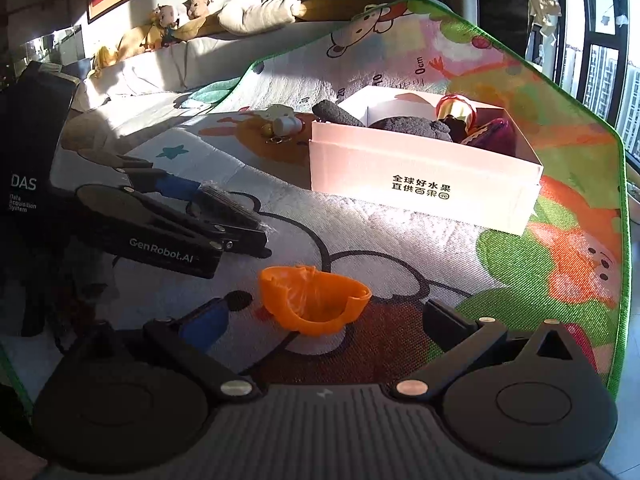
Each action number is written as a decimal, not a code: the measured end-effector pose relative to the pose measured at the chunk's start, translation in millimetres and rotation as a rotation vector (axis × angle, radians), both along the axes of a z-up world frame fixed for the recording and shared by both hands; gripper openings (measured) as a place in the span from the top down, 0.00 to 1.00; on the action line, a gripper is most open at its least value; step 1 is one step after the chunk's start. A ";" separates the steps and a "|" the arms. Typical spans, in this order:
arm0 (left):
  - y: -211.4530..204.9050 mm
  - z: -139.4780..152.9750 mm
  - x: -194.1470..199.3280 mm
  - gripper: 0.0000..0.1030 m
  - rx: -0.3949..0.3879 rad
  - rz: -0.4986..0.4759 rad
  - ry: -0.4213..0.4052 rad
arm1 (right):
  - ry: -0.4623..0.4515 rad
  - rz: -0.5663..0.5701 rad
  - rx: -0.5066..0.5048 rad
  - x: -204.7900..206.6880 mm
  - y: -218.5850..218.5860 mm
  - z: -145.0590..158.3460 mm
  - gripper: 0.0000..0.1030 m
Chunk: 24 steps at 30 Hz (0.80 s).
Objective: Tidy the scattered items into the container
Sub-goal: 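Carry the black tube in the left tool while the right tool carries the orange cup, then open both tools over the white box to drop the tube and cup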
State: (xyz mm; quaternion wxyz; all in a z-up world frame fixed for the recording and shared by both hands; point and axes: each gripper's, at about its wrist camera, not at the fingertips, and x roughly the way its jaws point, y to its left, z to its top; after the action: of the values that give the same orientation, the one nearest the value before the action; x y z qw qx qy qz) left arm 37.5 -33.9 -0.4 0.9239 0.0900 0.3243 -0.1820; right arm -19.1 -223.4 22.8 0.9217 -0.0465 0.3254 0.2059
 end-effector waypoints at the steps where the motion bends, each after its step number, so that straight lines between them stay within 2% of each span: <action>1: 0.8 0.8 -1.7 0.16 -0.003 0.001 -0.004 | 0.001 0.003 0.009 2.2 1.5 1.4 0.00; 4: 7.8 6.2 -10.2 0.16 -0.023 0.002 -0.019 | 0.027 0.045 0.013 12.2 8.0 1.7 0.02; 7: 16.3 12.8 -20.1 0.16 -0.034 0.007 -0.032 | 0.068 0.079 0.015 20.3 12.5 -1.6 0.19; 8: 18.9 15.2 -23.9 0.16 -0.036 0.009 -0.037 | 0.076 0.075 0.014 22.1 12.7 -2.1 0.28; 9: 20.5 16.6 -27.1 0.16 -0.039 0.010 -0.040 | 0.066 0.058 0.008 22.2 12.7 -1.7 0.32; 10: 22.5 18.6 -31.9 0.16 -0.042 0.007 -0.043 | 0.072 0.053 0.007 22.1 12.0 -0.3 0.43; 12: 24.1 20.6 -39.4 0.16 -0.046 -0.006 -0.045 | 0.073 0.043 0.028 18.6 8.1 3.8 0.43; 18: 17.2 36.6 -52.6 0.16 -0.046 -0.069 -0.079 | -0.001 0.046 -0.019 -13.3 -6.7 29.6 0.43; 21: 10.6 57.8 -52.9 0.16 -0.046 -0.112 -0.138 | -0.064 0.031 -0.021 -28.1 -23.8 53.5 0.43; 24: -0.1 84.8 -43.6 0.16 -0.036 -0.151 -0.220 | -0.134 0.001 0.024 -32.0 -45.6 86.2 0.43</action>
State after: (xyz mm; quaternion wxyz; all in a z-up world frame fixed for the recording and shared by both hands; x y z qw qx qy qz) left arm -6.1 -34.0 84.4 0.9390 0.1168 0.2100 -0.2459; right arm -51.1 -269.0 109.0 0.9419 -0.0494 0.2604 0.2064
